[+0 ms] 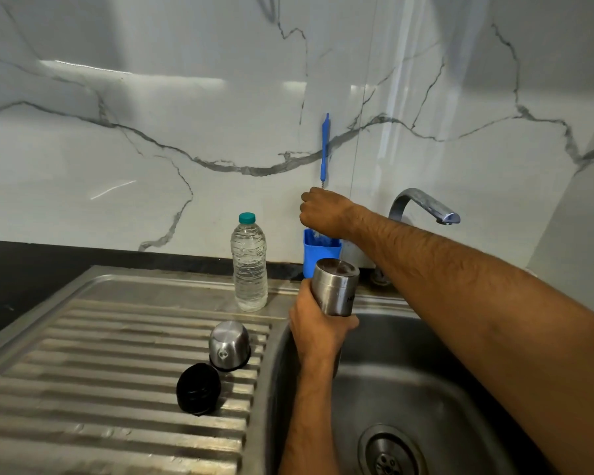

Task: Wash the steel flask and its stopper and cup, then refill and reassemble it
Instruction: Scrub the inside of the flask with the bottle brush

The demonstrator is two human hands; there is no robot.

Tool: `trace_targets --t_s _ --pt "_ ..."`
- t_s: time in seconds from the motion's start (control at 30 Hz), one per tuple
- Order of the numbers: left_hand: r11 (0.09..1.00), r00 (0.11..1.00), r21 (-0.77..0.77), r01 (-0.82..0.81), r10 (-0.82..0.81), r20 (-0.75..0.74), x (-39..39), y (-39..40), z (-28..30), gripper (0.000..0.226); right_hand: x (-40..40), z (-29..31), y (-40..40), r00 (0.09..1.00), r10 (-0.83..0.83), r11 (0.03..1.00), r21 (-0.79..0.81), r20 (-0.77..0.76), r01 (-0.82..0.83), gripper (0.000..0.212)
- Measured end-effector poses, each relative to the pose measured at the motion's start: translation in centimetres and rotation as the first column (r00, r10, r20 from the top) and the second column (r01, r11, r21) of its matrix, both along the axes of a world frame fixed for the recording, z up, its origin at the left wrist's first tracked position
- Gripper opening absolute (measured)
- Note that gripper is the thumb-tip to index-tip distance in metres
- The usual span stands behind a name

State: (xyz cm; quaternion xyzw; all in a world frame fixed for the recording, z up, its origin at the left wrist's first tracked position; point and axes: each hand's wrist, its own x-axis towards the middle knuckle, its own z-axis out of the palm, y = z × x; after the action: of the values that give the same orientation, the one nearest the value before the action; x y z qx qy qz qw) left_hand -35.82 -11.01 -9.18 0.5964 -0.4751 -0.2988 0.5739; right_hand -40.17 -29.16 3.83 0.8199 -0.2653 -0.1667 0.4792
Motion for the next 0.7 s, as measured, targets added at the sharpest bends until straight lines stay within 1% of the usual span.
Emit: trace_targets --t_s 0.17,0.37,0.6,0.7 --pt "1.0 1.0 -0.003 -0.007 0.007 -0.004 0.06 0.12 0.06 0.074 -0.67 0.16 -0.18 0.999 0.037 0.999 0.001 0.019 -0.037 0.017" --pt "1.0 1.0 0.001 -0.007 0.006 0.008 0.06 0.06 -0.08 0.075 -0.84 0.43 0.02 0.995 0.081 0.997 0.016 0.058 -0.082 0.022" --pt "1.0 1.0 0.005 -0.002 0.002 0.008 0.05 -0.06 -0.18 0.076 -0.64 0.43 0.21 0.976 0.181 0.982 0.031 0.123 -0.186 0.023" --pt "1.0 1.0 0.01 0.001 -0.001 0.012 -0.02 -0.13 -0.19 0.076 -0.44 0.38 0.19 0.972 0.192 0.979 0.037 0.138 -0.199 0.023"
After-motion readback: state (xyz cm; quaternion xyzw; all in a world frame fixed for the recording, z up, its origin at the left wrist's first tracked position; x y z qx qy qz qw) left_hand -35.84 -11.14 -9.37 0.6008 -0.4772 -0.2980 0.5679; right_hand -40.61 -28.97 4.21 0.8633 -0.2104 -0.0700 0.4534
